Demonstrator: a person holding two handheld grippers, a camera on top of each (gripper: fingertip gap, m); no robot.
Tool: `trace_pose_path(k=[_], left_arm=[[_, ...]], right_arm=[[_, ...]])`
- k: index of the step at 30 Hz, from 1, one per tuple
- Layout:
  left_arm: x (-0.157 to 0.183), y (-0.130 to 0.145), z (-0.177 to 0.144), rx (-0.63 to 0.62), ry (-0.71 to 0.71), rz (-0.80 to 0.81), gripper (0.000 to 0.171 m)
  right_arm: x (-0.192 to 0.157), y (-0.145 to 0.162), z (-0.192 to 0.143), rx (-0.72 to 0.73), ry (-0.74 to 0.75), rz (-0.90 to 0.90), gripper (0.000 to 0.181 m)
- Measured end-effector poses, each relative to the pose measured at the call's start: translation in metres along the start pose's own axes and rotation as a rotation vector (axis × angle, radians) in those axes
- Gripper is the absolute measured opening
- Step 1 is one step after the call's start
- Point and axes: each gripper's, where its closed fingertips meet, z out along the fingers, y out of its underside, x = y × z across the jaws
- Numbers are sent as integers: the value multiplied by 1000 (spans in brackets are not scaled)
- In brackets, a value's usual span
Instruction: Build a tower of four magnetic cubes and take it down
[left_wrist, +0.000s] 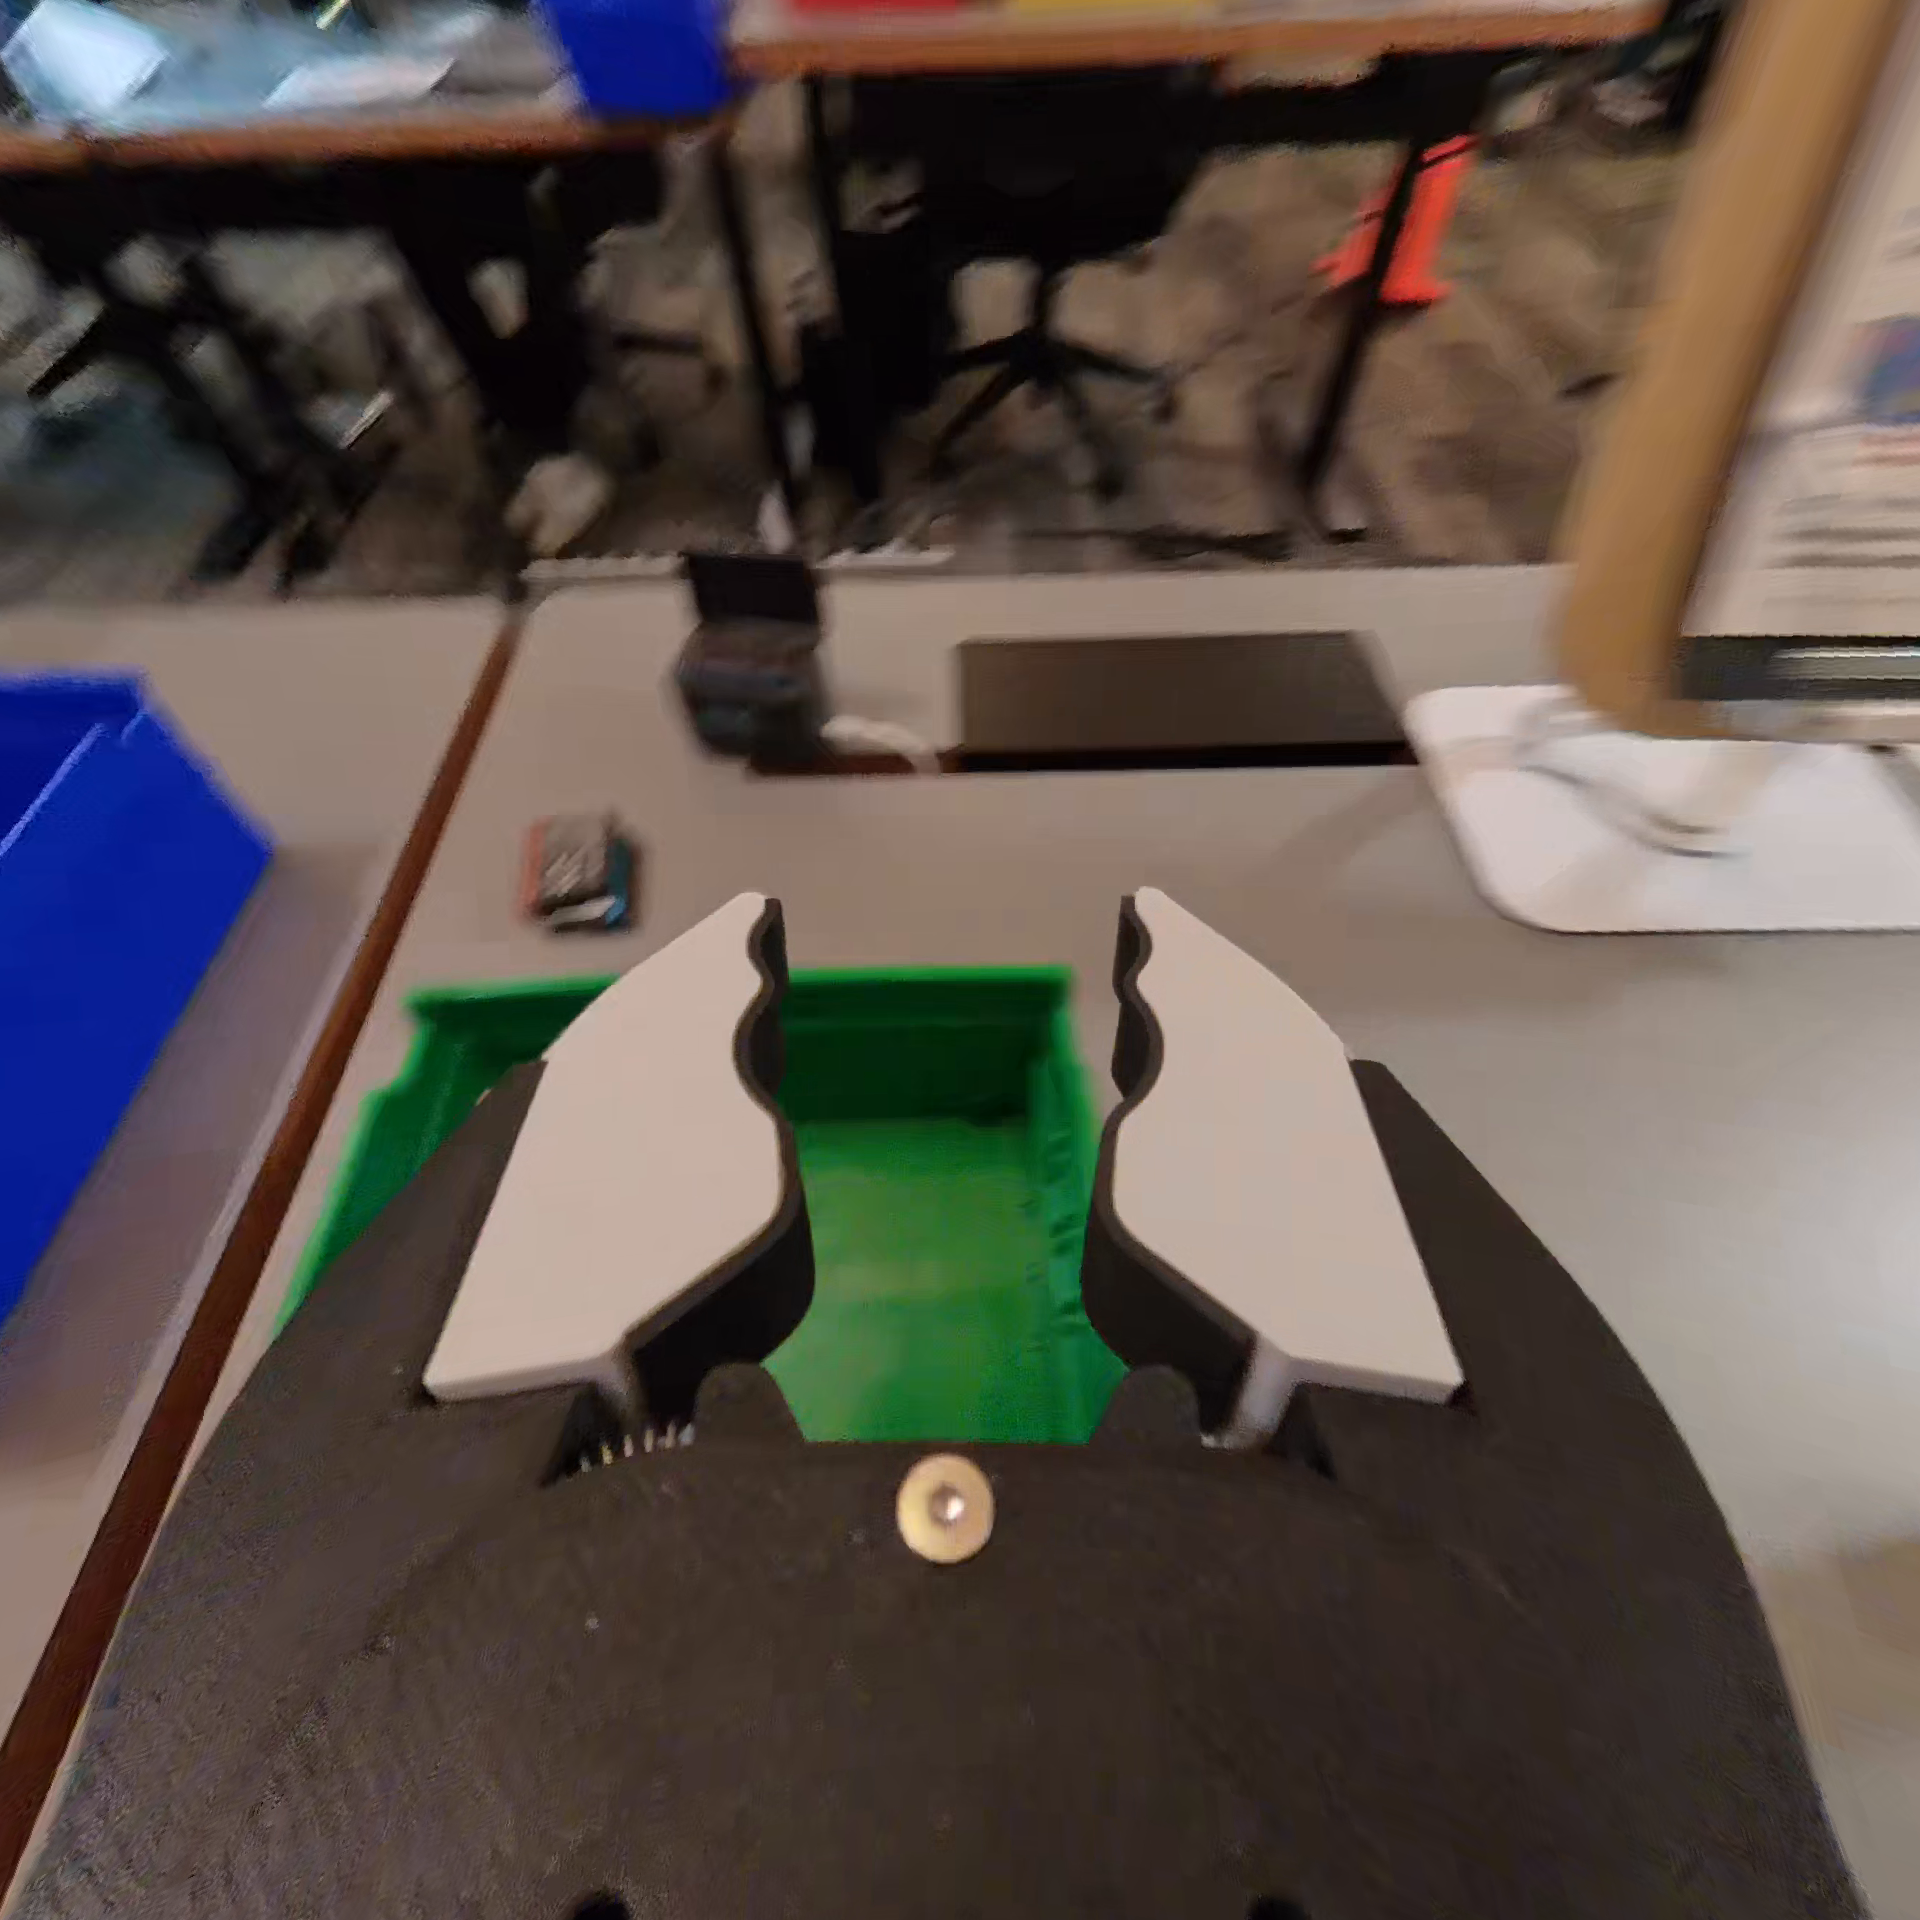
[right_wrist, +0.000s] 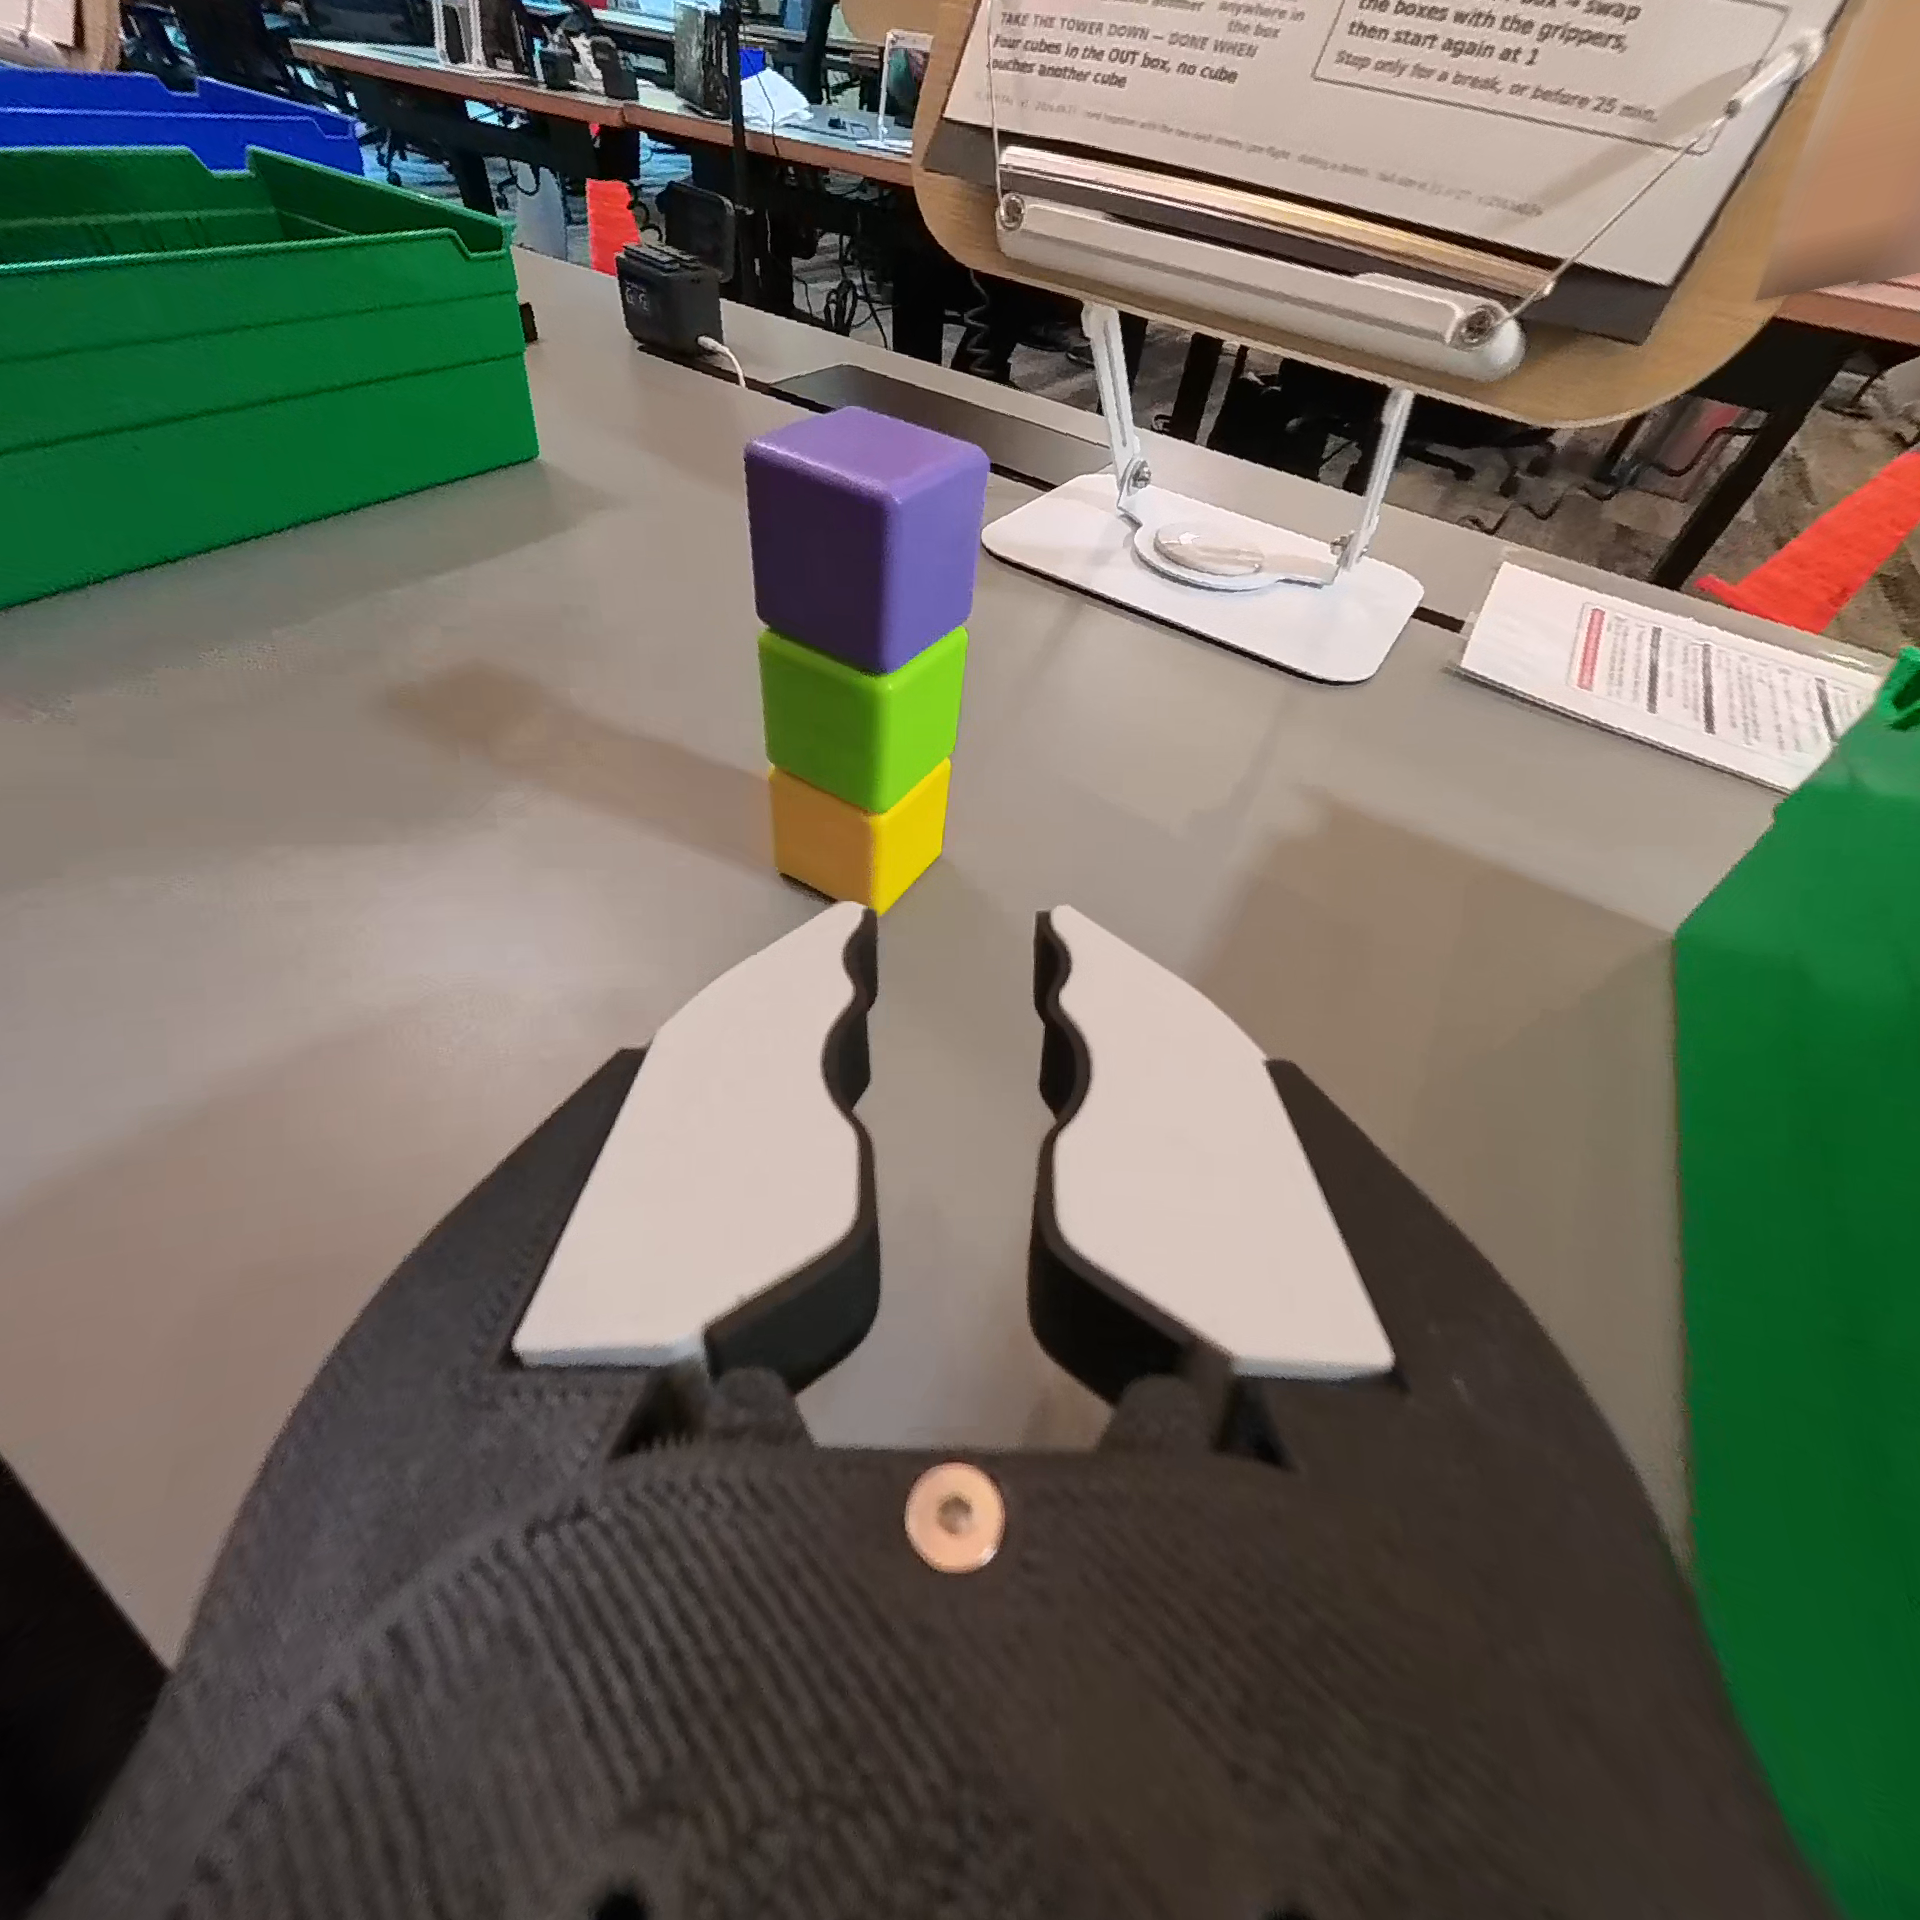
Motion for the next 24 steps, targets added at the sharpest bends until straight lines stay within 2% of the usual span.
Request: trace_pose_path(k=[2, 4, 7, 11, 18, 22, 24], left_arm=[[-42, 30, 12, -76, -94, -87, 68], [-69, 63, 24, -156, -125, -201, 72], [-86, 105, 42, -245, -115, -348, 73], [-100, 145, 58, -352, -191, -349, 72], [-111, 168, 68, -400, -283, -307, 60], [-114, 165, 65, -386, -278, -303, 51], [-110, 157, 62, -364, -232, -269, 49]], right_arm=[[-2, -1, 3, -1, -9, -3, 29], [-3, 0, 5, -4, -14, -7, 29], [-3, 0, 6, -6, -15, -11, 29], [-2, 0, 6, -5, -8, -10, 29], [0, 0, 4, -5, -3, -6, 29], [-1, 0, 5, -7, -3, -11, 29], [-1, 0, 5, -6, -3, -14, 29]])
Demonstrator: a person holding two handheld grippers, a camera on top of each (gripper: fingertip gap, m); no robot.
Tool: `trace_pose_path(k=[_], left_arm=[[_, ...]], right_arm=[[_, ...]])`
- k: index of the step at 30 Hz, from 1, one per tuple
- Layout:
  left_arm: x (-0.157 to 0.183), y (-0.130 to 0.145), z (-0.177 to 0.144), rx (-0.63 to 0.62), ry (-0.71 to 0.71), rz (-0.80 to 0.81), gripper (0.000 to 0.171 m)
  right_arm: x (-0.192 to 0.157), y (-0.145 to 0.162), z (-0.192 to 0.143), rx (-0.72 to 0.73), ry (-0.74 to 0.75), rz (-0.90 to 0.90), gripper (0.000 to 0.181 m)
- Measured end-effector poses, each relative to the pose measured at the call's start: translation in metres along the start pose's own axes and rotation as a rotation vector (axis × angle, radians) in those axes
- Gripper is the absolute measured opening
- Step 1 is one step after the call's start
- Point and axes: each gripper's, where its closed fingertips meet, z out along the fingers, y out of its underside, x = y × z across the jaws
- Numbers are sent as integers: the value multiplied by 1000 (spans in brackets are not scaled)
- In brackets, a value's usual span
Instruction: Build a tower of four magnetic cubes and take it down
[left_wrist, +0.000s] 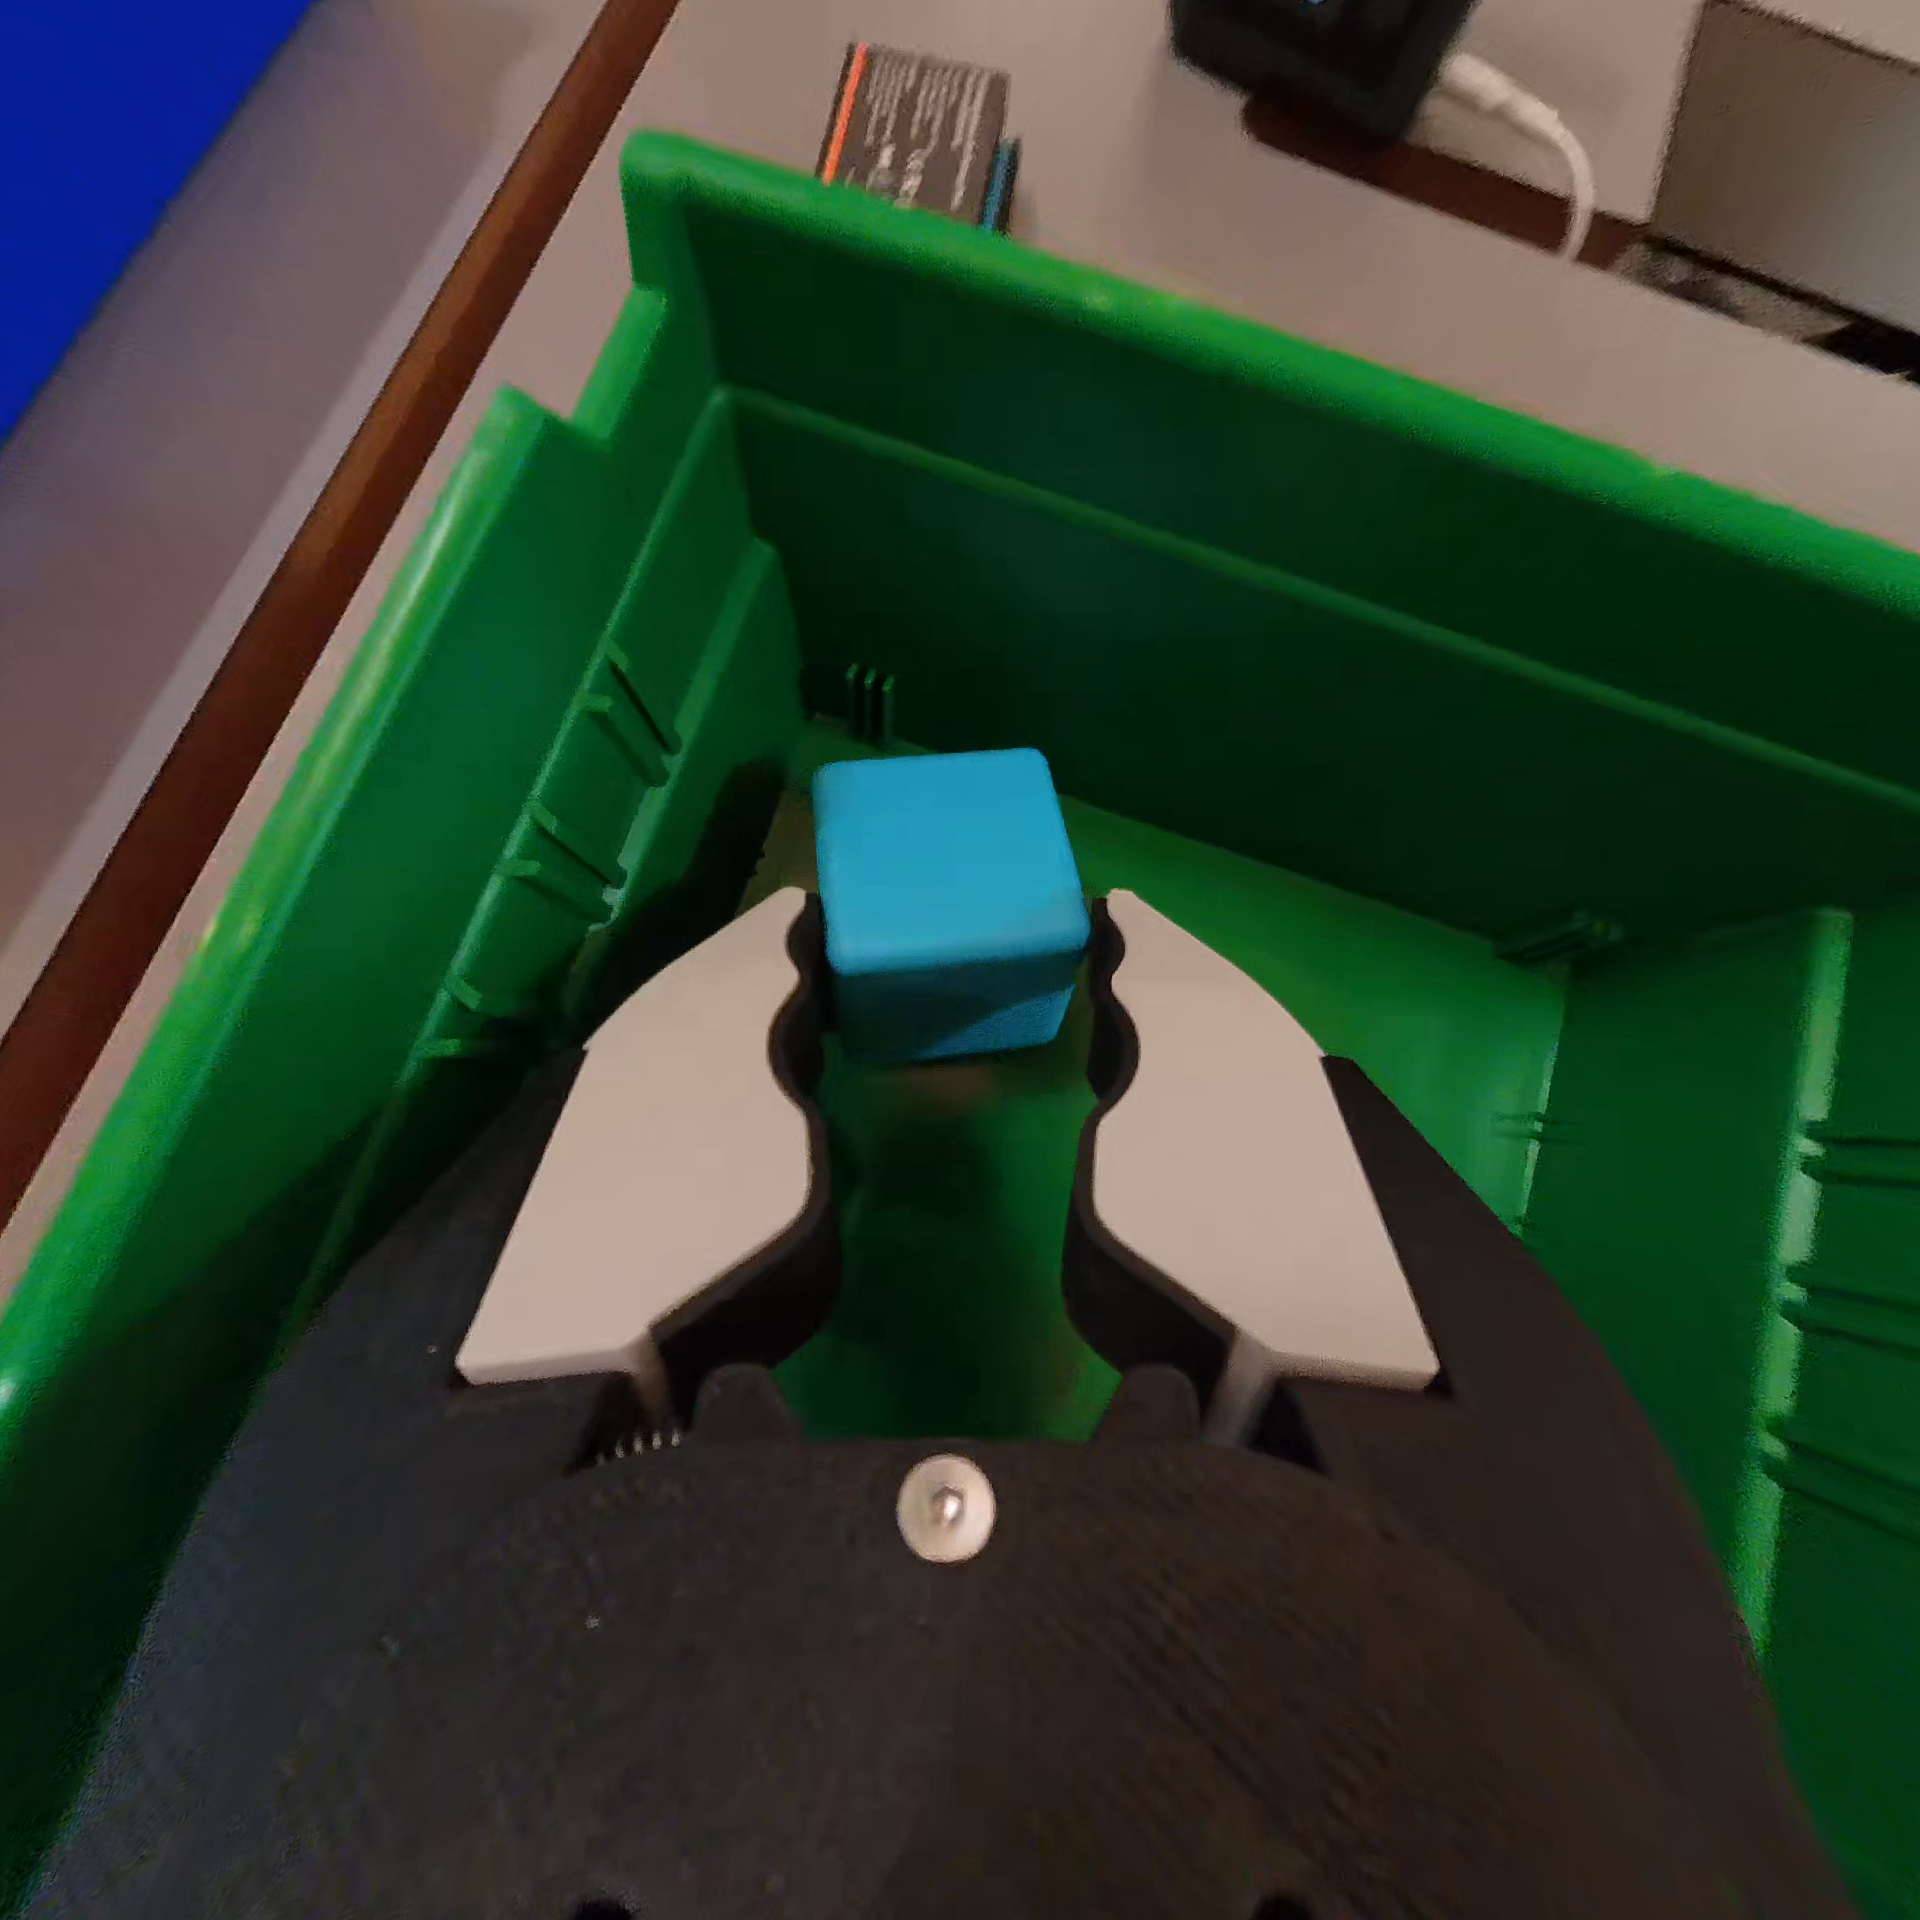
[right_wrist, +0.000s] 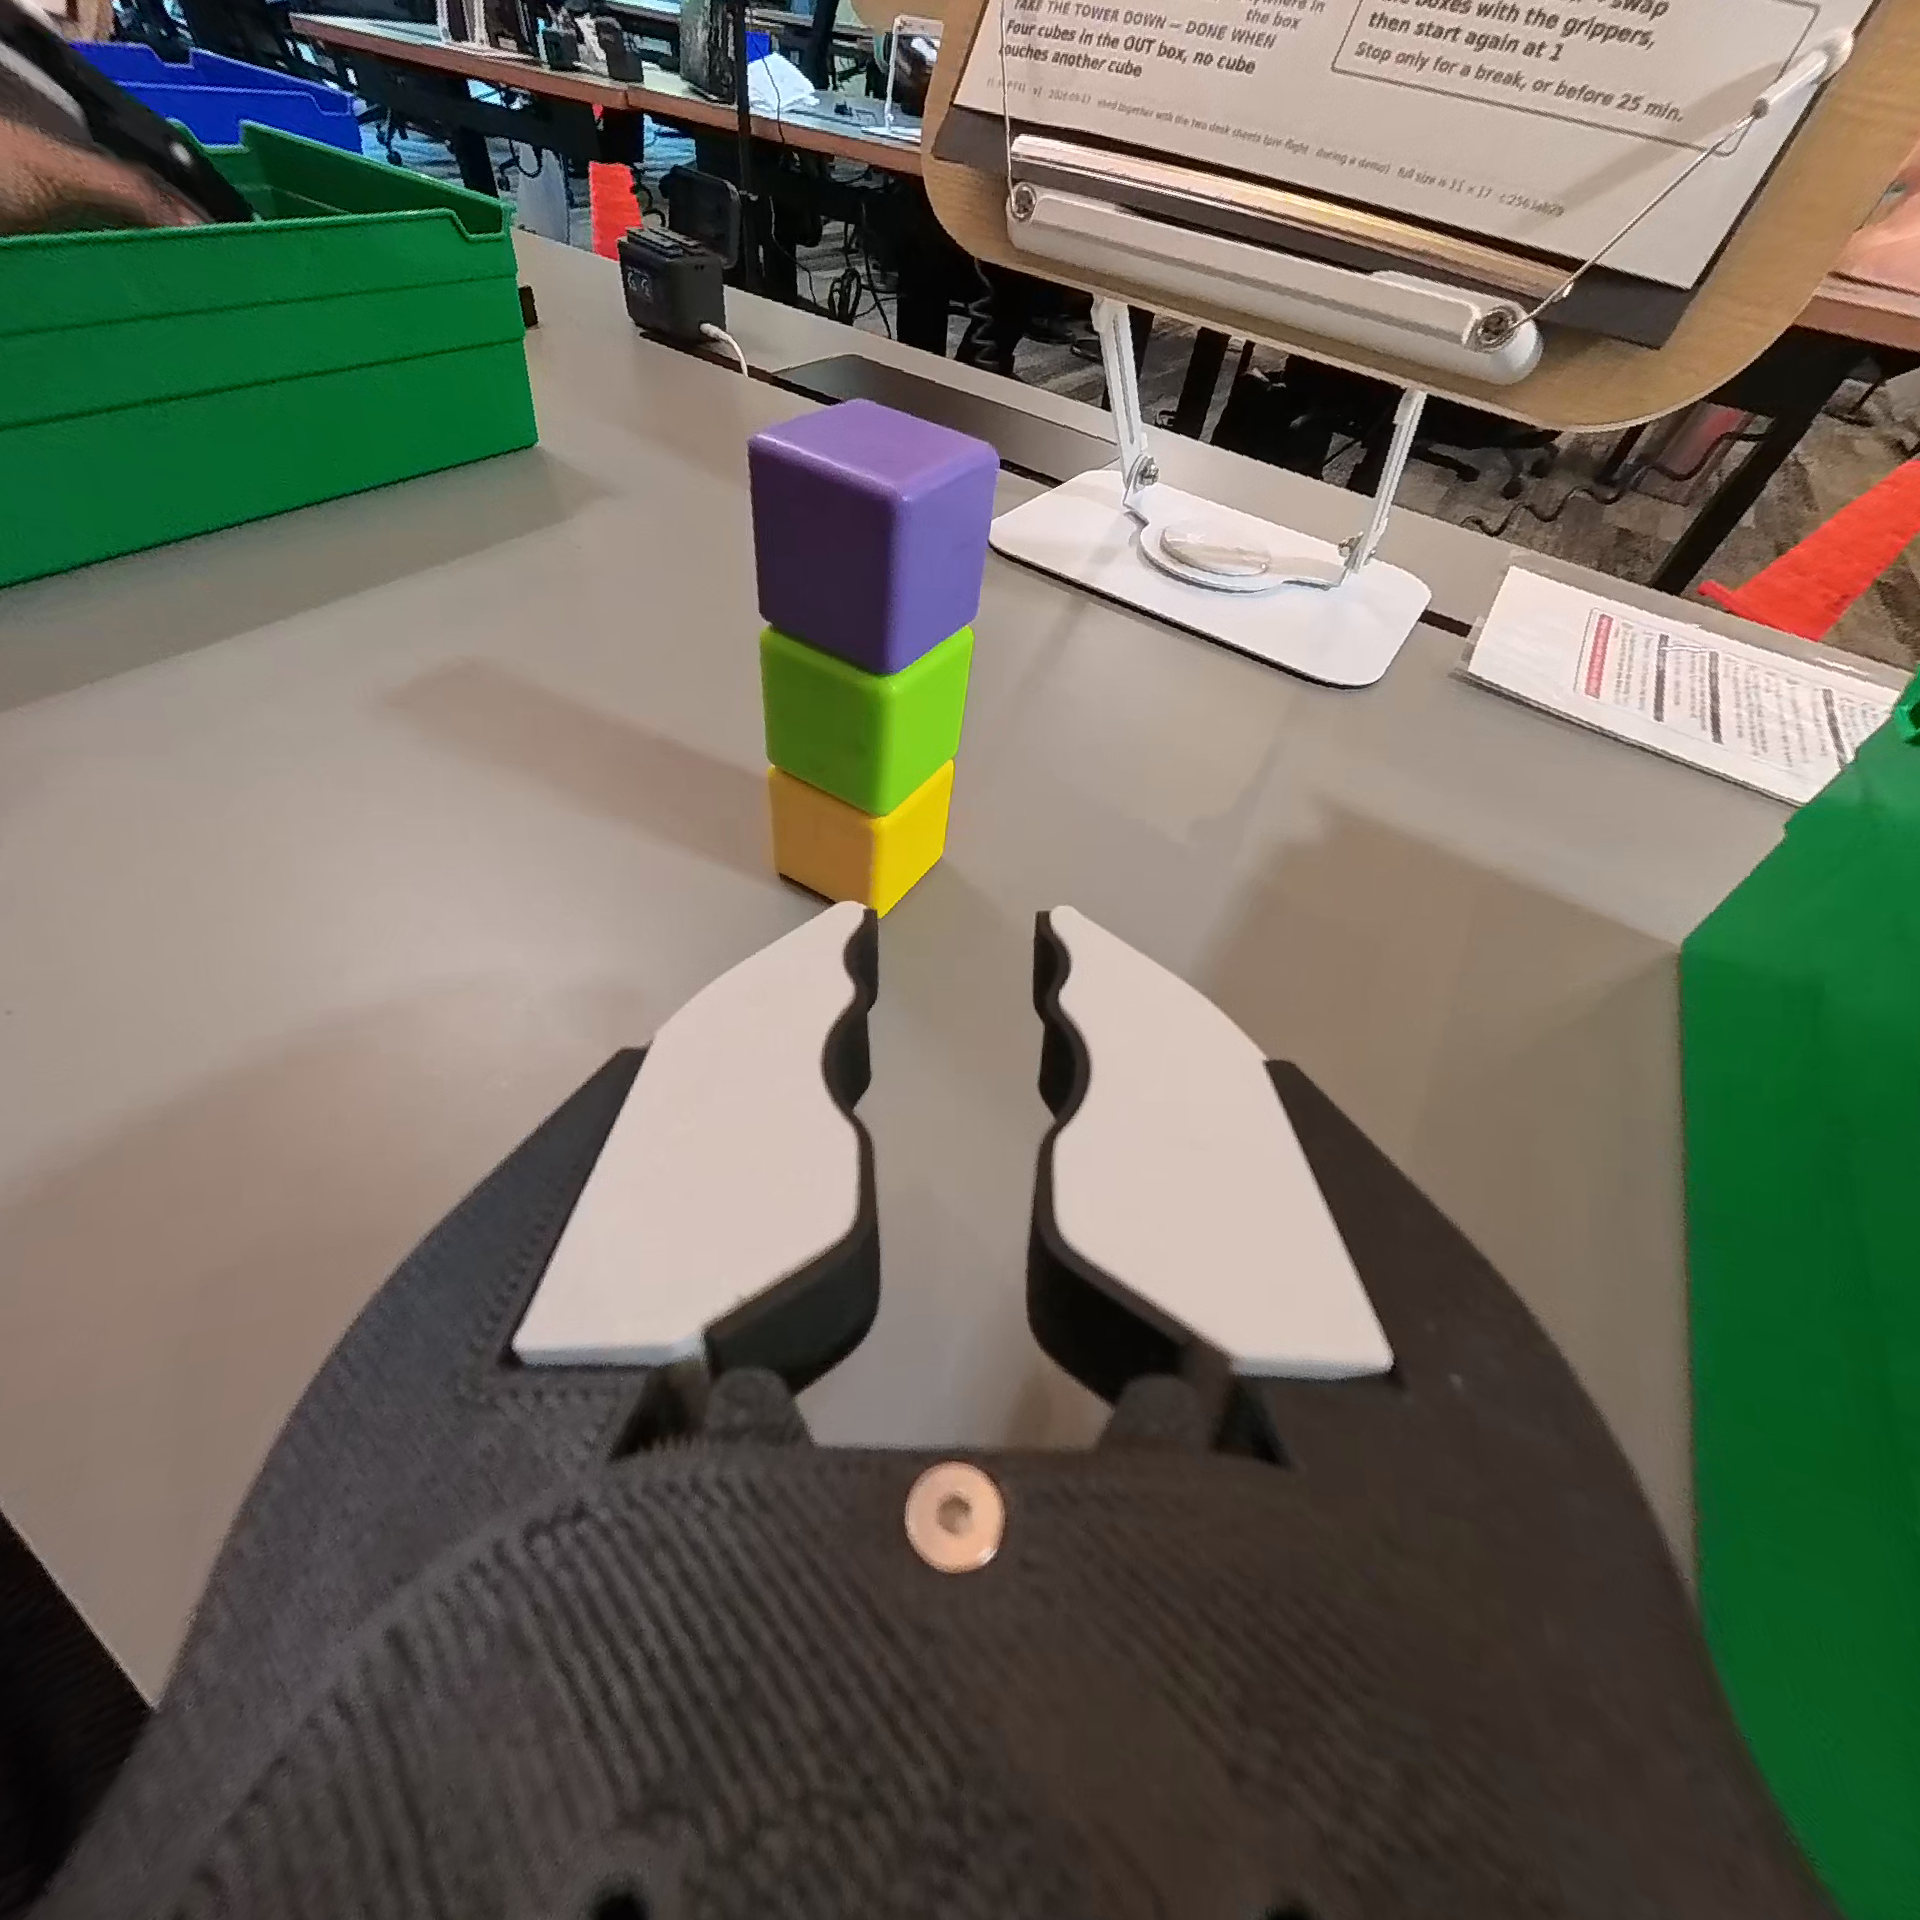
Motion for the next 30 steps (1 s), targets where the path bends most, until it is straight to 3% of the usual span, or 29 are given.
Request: trace_pose_path(k=[3, 7, 10, 13, 17, 21, 26, 30], left_arm=[[13, -20, -21, 80, 86, 28, 48], [39, -63, -74, 248, 131, 143, 48], [81, -93, -127, 401, 195, 273, 48], [146, -101, -179, 507, 374, 388, 48], [238, -75, -226, 523, 742, 497, 48], [308, -32, -243, 461, 1029, 601, 49], [367, 19, -259, 412, 1290, 743, 49], [395, 50, -281, 410, 1483, 848, 49]], right_arm=[[-1, 0, 0, 0, 2, -5, 29], [-1, 0, 0, -1, 4, -10, 29], [-1, 0, 0, 0, 4, -12, 29], [0, 0, 0, 2, 6, -15, 28], [0, -1, -2, 6, 10, -17, 28], [1, 0, -6, 5, 22, -23, 28], [7, 3, -14, 2, 50, -19, 28], [12, 7, -23, -4, 78, -5, 28]])
